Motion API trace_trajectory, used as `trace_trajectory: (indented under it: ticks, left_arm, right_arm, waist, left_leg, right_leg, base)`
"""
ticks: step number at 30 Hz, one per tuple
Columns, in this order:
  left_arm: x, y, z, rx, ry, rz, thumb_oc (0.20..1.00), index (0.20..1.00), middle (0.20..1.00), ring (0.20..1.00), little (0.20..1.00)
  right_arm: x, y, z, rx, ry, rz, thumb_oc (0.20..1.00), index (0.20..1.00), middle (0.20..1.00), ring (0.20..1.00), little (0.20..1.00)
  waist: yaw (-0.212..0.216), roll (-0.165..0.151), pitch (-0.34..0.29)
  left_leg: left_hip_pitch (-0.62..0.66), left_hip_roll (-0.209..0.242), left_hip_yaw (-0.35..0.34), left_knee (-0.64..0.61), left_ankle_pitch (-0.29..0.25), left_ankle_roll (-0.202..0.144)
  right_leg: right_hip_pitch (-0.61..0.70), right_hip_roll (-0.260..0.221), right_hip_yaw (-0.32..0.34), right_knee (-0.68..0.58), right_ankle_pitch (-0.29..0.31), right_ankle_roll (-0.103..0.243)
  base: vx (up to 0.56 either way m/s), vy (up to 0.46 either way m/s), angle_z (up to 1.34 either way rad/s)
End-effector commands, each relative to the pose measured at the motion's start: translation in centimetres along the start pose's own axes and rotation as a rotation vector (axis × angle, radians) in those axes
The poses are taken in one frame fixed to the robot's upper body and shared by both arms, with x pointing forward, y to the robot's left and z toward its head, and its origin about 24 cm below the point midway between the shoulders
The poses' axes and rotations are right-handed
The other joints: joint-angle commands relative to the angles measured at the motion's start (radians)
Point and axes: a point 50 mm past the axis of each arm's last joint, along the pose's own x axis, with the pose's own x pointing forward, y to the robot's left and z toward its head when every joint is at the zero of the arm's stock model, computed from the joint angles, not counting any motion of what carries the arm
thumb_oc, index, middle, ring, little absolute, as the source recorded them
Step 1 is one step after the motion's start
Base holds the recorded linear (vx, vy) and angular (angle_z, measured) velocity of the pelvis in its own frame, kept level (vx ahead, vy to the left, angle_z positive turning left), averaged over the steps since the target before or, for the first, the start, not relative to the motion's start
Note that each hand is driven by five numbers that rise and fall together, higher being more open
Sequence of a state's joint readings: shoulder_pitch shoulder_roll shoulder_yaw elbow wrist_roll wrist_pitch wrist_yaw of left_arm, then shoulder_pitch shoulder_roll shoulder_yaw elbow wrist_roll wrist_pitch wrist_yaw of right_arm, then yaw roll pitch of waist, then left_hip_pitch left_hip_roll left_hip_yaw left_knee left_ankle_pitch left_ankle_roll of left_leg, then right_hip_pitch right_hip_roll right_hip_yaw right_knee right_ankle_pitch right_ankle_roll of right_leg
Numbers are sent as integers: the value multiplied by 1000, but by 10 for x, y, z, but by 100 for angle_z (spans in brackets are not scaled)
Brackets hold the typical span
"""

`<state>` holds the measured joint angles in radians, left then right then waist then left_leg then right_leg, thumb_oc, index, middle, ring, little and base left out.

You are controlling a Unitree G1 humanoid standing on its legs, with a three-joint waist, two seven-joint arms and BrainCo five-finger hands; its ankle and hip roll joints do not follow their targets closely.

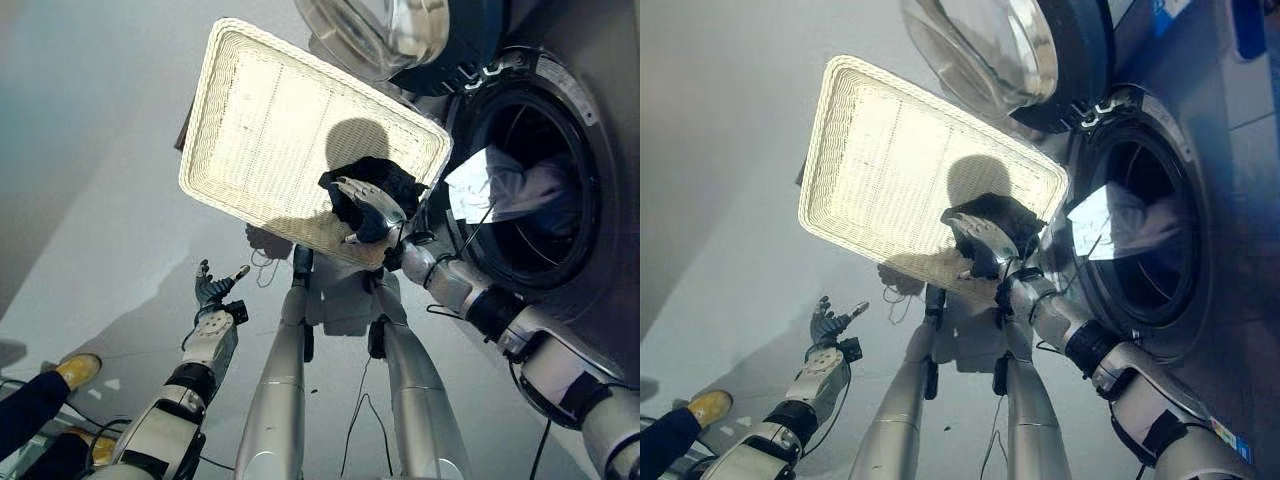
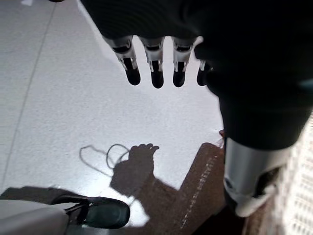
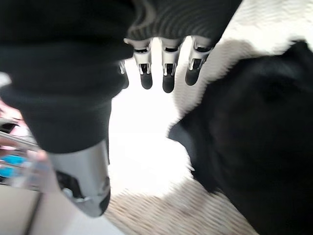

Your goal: Put the clothes into the washing machine.

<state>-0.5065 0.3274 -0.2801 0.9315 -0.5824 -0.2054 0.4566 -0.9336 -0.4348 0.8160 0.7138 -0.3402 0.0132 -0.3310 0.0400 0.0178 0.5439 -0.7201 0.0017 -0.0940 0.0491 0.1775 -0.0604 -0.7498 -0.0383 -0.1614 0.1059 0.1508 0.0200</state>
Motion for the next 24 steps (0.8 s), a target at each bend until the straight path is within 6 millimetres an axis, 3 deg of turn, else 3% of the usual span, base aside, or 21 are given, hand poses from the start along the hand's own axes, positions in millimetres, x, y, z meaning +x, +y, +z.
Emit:
trace_trajectory:
  ticks: [1,4,7,9,11,13,15,18,19,20,21,22,23,24]
  left_arm:
    - [-5,-16,2,66,-52,-107,1000,1000,1000,1000,1000]
    - [-10,-28,4,106,-77,-164,1000,1000,1000,1000,1000]
    - [-19,-48,3,124,-95,-247,1000,1000,1000,1000,1000]
    - [-20,-49,3,124,-96,-251,1000,1000,1000,1000,1000]
    - [-30,-62,-4,163,-105,-327,1000,1000,1000,1000,1000]
    - [-32,-63,-6,166,-102,-334,1000,1000,1000,1000,1000]
    - [-40,-71,-11,172,-113,-385,1000,1000,1000,1000,1000]
    - [-44,-75,-11,160,-118,-407,1000,1000,1000,1000,1000]
    - [-45,-76,-11,160,-120,-415,1000,1000,1000,1000,1000]
    - [-47,-76,-10,162,-133,-427,1000,1000,1000,1000,1000]
    - [-47,-76,-10,162,-133,-426,1000,1000,1000,1000,1000]
    - [-46,-76,-5,162,-144,-431,1000,1000,1000,1000,1000]
    - [-46,-76,-5,162,-144,-431,1000,1000,1000,1000,1000]
    - [-46,-75,-1,162,-154,-435,1000,1000,1000,1000,1000]
  right_arm:
    - [8,-20,-17,-51,106,-105,1000,1000,1000,1000,1000]
    - [10,-27,-29,-111,155,-134,1000,1000,1000,1000,1000]
    - [13,-53,-45,-217,215,-276,1000,1000,1000,1000,1000]
    - [13,-55,-46,-229,217,-288,1000,1000,1000,1000,1000]
    - [13,-75,-58,-389,267,-365,1000,1000,1000,1000,1000]
    - [12,-74,-60,-403,274,-361,1000,1000,1000,1000,1000]
    - [8,-85,-73,-558,329,-333,1000,1000,1000,1000,1000]
    - [7,-91,-81,-648,388,-251,1000,1000,1000,1000,1000]
    - [7,-92,-86,-681,425,-194,1000,1000,1000,1000,1000]
    - [4,-88,-94,-752,508,2,1000,1000,1000,1000,1000]
    - [5,-88,-94,-752,508,2,1000,1000,1000,1000,1000]
    - [-1,-81,-103,-794,598,197,448,448,448,448,448]
    - [-1,-81,-103,-795,598,198,448,448,448,448,448]
    - [-6,-77,-110,-827,666,329,200,200,200,200,200]
  waist:
    - [55,19,-24]
    - [63,28,-24]
    - [71,45,-24]
    - [71,46,-24]
    - [76,62,-24]
    - [78,64,-24]
    - [78,78,-24]
    - [77,86,-24]
    - [76,87,-24]
    - [77,88,-24]
    - [77,88,-24]
    - [80,88,-24]
    - [80,88,-24]
    - [82,91,-24]
  left_leg:
    - [-13,-62,49,-19,-5,-1]
    - [-29,-67,44,-16,-3,1]
    - [-62,-81,38,-4,-4,6]
    - [-67,-82,37,-1,-5,6]
    - [-103,-93,29,12,-10,12]
    - [-97,-93,29,13,-16,13]
    - [-123,-99,24,14,-16,18]
    - [-138,-101,25,15,-15,20]
    - [-144,-102,23,15,-16,21]
    - [-156,-101,23,11,-12,20]
    - [-156,-101,23,11,-12,20]
    - [-160,-99,21,-1,-4,20]
    - [-160,-99,21,-1,-4,20]
    - [-161,-99,20,-11,3,21]
  right_leg:
    - [-28,-3,-15,73,-36,90]
    - [-40,-11,-22,69,-25,95]
    - [-68,-23,-27,59,-4,103]
    - [-72,-24,-28,59,-2,104]
    - [-108,-36,-27,53,14,114]
    - [-103,-36,-26,55,9,115]
    - [-132,-40,-20,48,19,118]
    - [-151,-40,-13,42,25,120]
    - [-158,-41,-11,40,27,121]
    - [-169,-40,-7,35,30,121]
    - [-169,-40,-7,35,30,121]
    - [-175,-37,-4,31,31,119]
    - [-175,-37,-4,31,31,119]
    - [-177,-35,-2,29,31,116]
  base:
    - [20,-4,16]
    - [10,-13,16]
    - [16,-3,12]
    - [17,-4,5]
    - [36,-14,7]
    - [30,0,3]
    - [52,30,3]
    - [41,18,2]
    - [45,-22,2]
    - [41,-22,1]
    - [62,-47,0]
    - [33,-30,0]
    - [58,-61,0]
    - [28,-36,0]
